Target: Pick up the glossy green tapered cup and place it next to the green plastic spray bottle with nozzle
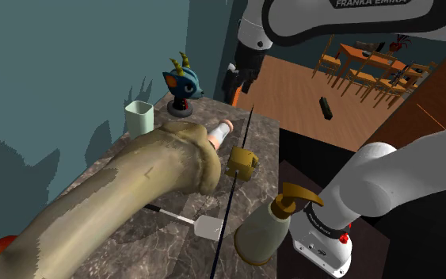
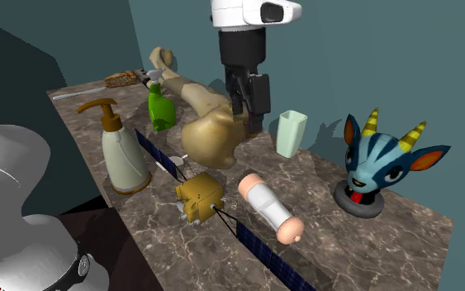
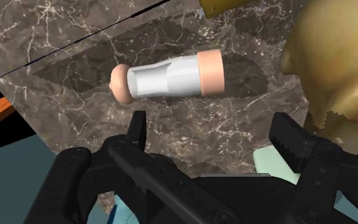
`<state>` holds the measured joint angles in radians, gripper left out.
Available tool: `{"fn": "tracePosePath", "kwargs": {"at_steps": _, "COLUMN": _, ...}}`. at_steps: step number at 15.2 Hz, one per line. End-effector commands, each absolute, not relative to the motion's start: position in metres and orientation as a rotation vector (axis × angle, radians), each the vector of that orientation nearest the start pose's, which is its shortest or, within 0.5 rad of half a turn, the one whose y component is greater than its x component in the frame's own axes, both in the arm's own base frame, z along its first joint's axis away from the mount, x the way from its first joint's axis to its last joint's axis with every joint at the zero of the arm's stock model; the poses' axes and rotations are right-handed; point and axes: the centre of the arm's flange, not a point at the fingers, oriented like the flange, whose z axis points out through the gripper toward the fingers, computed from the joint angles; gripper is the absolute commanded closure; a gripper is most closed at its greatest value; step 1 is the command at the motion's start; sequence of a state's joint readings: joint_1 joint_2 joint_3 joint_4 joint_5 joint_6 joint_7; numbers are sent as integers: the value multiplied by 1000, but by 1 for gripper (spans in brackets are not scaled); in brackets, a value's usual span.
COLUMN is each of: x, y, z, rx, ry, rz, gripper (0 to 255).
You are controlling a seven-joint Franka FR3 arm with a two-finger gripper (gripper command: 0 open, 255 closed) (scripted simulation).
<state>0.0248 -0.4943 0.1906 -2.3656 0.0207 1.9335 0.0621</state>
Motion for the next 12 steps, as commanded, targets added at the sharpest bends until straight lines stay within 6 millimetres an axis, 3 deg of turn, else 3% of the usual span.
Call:
{"fn": "tracePosePath", "kwargs": {"at_steps": 1, "x": 416, "y": 110, "z": 498, "rx": -3187, "ry": -180, "rz": -108, "gripper": 0}}
{"fn": "tracePosePath", "kwargs": {"at_steps": 12, "x": 517, "y": 190, "z": 447, "rx": -3141, "ry": -64, "rz": -140, "gripper": 0}}
